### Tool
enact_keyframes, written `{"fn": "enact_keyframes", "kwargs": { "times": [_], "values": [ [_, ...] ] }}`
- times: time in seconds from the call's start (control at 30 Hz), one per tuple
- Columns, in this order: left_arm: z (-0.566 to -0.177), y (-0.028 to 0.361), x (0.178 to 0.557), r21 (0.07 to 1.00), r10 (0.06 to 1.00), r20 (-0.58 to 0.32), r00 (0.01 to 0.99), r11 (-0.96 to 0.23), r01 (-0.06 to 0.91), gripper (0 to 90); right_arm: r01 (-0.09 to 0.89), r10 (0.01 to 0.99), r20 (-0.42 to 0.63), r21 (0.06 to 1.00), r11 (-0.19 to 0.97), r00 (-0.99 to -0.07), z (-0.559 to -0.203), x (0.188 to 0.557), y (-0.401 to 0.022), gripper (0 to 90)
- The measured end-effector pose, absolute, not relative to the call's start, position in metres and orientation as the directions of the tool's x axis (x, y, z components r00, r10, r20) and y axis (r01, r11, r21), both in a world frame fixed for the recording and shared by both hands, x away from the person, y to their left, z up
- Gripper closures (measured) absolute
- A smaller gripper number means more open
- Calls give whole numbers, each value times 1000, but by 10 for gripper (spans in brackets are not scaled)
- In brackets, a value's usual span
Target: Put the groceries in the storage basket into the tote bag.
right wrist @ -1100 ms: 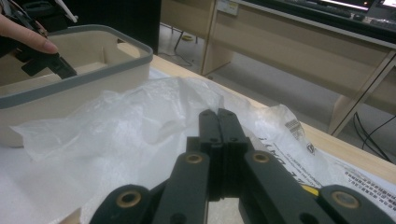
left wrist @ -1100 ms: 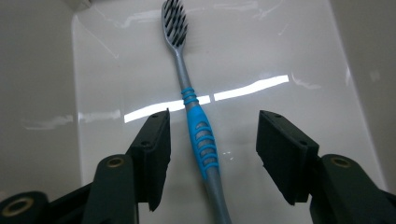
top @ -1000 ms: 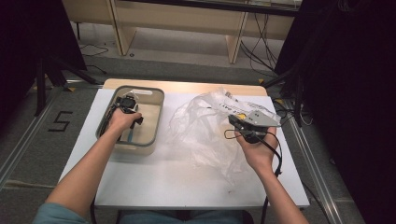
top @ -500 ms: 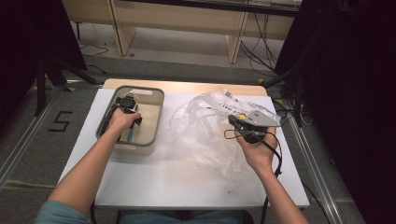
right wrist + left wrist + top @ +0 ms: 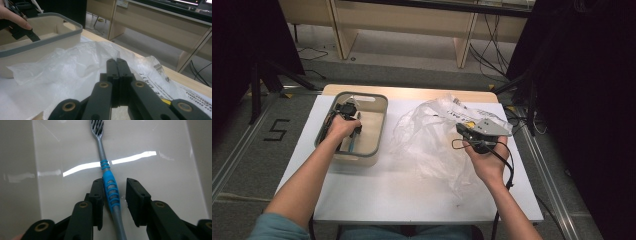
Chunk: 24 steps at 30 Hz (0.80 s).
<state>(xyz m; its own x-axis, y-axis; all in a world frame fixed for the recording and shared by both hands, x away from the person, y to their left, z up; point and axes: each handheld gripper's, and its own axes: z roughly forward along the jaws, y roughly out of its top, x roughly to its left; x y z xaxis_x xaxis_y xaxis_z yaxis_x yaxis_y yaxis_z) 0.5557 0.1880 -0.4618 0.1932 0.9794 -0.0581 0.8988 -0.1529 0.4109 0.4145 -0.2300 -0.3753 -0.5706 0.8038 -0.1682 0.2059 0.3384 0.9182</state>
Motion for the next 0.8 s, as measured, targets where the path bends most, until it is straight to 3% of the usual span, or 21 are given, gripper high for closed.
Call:
{"fn": "enact_keyframes", "kwargs": {
  "times": [0.23,0.8],
  "values": [
    [-461,189,557,393,980,-39,193,-162,905,751,206,804,-168,918,338,-571,-375,414,-230,900],
    [-460,181,556,399,966,46,255,-252,882,786,204,802,-171,917,342,-573,-376,414,-229,900]
  ]
}}
